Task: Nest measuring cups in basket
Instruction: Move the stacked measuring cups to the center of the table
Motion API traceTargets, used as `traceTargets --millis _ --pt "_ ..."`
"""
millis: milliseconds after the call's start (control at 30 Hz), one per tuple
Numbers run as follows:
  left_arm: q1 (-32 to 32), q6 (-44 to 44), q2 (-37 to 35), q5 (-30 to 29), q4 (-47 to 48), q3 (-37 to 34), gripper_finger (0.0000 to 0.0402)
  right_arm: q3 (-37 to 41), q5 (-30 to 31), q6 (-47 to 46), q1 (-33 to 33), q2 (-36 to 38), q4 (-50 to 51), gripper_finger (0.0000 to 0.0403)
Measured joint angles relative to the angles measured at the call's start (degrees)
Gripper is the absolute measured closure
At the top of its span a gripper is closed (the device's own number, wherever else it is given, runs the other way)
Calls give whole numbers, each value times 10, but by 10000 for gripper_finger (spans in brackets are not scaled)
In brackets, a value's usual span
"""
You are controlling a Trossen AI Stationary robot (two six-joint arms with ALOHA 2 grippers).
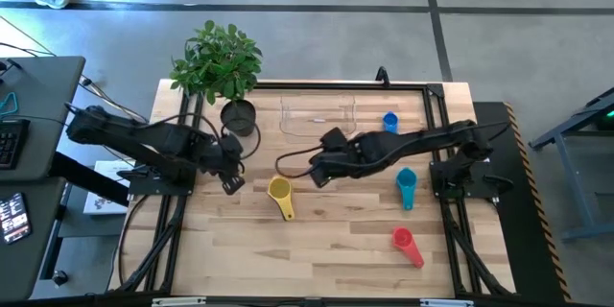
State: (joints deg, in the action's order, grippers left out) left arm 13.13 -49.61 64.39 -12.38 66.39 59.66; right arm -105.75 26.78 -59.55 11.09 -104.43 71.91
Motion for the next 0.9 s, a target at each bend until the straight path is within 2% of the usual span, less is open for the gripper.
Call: traceTargets --millis 300,633,900 --pt "5 -48 45 2 -35 -38 339 0 19 20 -23 36 46 332" --pt "4 -63 148 3 -107 -38 339 0 17 77 -52 58 70 332" --pt "4 -74 227 32 -160 -38 339 0 20 103 -59 77 77 332"
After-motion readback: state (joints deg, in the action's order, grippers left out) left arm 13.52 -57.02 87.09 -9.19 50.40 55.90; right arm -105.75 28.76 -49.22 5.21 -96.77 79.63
